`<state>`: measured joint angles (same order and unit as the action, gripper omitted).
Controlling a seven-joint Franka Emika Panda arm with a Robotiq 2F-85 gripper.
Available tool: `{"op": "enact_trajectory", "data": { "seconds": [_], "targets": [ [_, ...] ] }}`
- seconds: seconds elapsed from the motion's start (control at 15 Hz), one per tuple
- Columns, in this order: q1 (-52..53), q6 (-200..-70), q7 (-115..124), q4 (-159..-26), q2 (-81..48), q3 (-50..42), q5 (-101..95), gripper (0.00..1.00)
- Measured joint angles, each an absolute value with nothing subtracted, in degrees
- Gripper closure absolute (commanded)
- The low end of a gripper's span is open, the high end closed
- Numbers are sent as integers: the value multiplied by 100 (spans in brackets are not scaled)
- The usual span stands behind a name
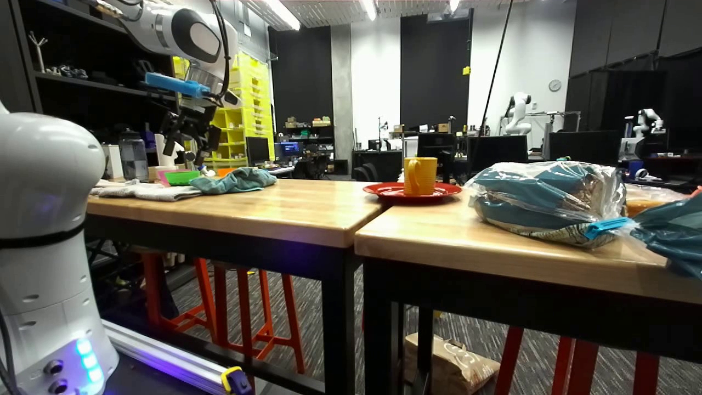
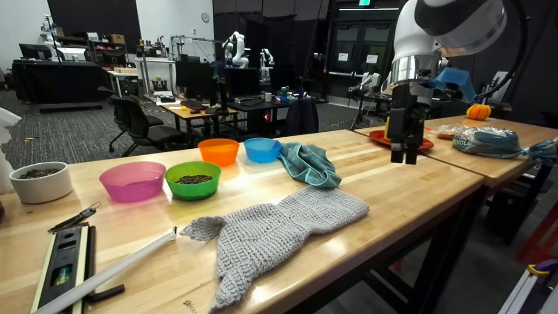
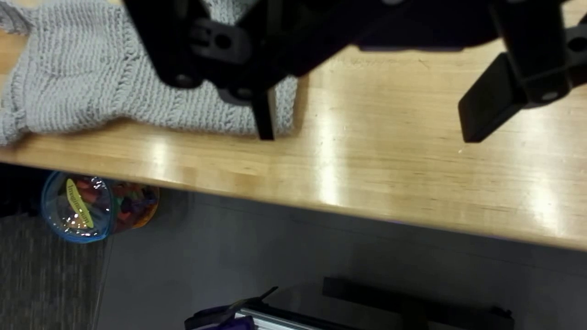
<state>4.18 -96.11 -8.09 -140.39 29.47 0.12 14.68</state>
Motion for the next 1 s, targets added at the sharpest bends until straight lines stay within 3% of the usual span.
{"op": "enact_trajectory", "data": {
  "seconds": [1.0],
  "targets": [
    [445, -10678, -756, -14726, 2934, 79, 2624, 0]
  ]
}}
